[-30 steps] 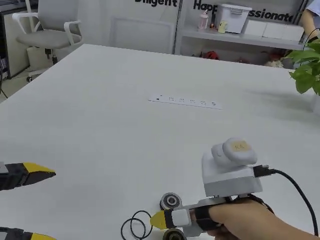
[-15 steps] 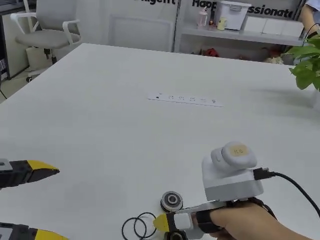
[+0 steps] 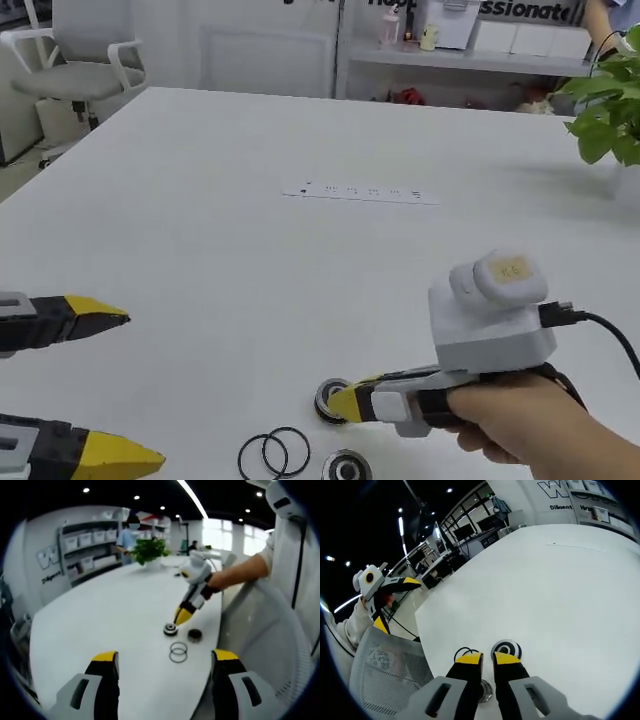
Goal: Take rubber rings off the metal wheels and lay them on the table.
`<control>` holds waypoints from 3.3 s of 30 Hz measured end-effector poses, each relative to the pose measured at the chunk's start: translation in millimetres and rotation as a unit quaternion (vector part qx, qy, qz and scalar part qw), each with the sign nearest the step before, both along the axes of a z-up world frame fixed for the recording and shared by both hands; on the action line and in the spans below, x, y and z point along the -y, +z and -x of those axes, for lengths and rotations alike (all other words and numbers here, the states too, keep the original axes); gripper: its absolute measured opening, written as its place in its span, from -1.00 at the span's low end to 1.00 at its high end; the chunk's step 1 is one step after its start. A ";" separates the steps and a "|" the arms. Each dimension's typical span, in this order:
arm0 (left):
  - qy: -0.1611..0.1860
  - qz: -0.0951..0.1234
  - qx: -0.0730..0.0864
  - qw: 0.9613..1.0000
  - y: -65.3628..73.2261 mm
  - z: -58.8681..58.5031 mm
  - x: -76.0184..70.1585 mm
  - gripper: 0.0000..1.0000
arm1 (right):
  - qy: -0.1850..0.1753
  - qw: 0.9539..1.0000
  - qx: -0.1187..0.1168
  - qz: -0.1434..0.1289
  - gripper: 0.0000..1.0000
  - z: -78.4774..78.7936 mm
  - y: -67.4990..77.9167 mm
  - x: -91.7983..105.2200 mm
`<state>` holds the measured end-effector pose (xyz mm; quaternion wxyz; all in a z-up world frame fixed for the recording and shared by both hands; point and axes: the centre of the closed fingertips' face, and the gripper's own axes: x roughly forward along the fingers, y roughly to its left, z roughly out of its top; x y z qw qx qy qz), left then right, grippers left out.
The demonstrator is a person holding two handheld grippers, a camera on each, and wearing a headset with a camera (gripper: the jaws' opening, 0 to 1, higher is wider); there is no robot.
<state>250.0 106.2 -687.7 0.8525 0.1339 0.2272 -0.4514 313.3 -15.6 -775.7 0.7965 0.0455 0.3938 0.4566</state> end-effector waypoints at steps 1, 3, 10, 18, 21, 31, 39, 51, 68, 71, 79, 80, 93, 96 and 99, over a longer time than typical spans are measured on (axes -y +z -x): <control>-0.003 0.000 0.002 1.000 1.4 -1.3 1.9 0.53 | -0.006 1.000 0.003 -0.003 -0.88 -2.8 1.5 2.0; -0.012 -0.004 0.006 1.000 4.9 -4.2 6.2 0.53 | -0.015 1.000 0.010 -0.007 -0.87 -8.0 4.1 7.2; -0.034 0.005 0.016 0.999 20.3 -18.4 22.1 0.53 | -0.012 0.999 0.047 -0.010 -0.79 -20.1 7.8 18.3; -0.053 0.014 0.040 0.998 36.5 -45.1 46.0 0.45 | 0.012 0.997 0.073 0.014 -0.75 -23.3 -2.2 27.9; -0.056 0.015 0.046 0.997 38.8 -55.0 53.3 0.39 | 0.019 0.997 0.075 0.015 -0.72 -22.8 -5.0 29.1; -0.102 -0.006 0.061 0.993 20.9 -73.8 92.3 0.29 | 0.061 0.994 0.082 0.026 -0.64 -15.4 -16.3 27.1; -0.127 -0.004 0.054 0.990 -5.4 -75.9 116.4 0.21 | 0.102 0.989 0.097 0.039 -0.59 -7.4 -24.8 20.1; -0.118 0.003 0.030 0.993 -54.0 -79.3 131.6 -0.11 | 0.127 0.984 0.118 0.044 -0.59 -3.9 -29.4 11.4; -0.125 -0.052 0.013 0.991 -103.9 -73.5 133.6 -0.57 | 0.131 0.982 0.128 0.046 -0.57 -4.4 -31.0 6.9; -0.125 -0.048 0.010 0.991 -105.0 -72.5 134.9 -0.67 | 0.136 0.980 0.134 0.051 -0.58 -4.3 -32.1 6.8; -0.123 -0.047 0.011 0.991 -105.1 -71.0 134.2 -0.72 | 0.145 0.978 0.139 0.061 -0.67 -3.9 -33.3 9.8; -0.123 -0.046 0.012 0.991 -105.2 -71.2 134.1 -0.72 | 0.146 0.977 0.139 0.064 -0.69 -3.7 -33.7 10.4; -0.125 -0.044 0.015 0.991 -104.6 -69.2 135.0 -0.74 | 0.146 0.974 0.151 0.085 -1.00 -6.9 -34.7 15.1; -0.125 -0.046 0.017 0.991 -104.8 -69.6 134.7 -0.74 | 0.143 0.975 0.148 0.087 -1.00 -7.4 -34.9 15.4; -0.126 -0.048 0.018 0.991 -104.8 -69.0 134.1 -0.74 | 0.116 0.983 0.123 0.076 -1.00 -10.6 -32.6 16.9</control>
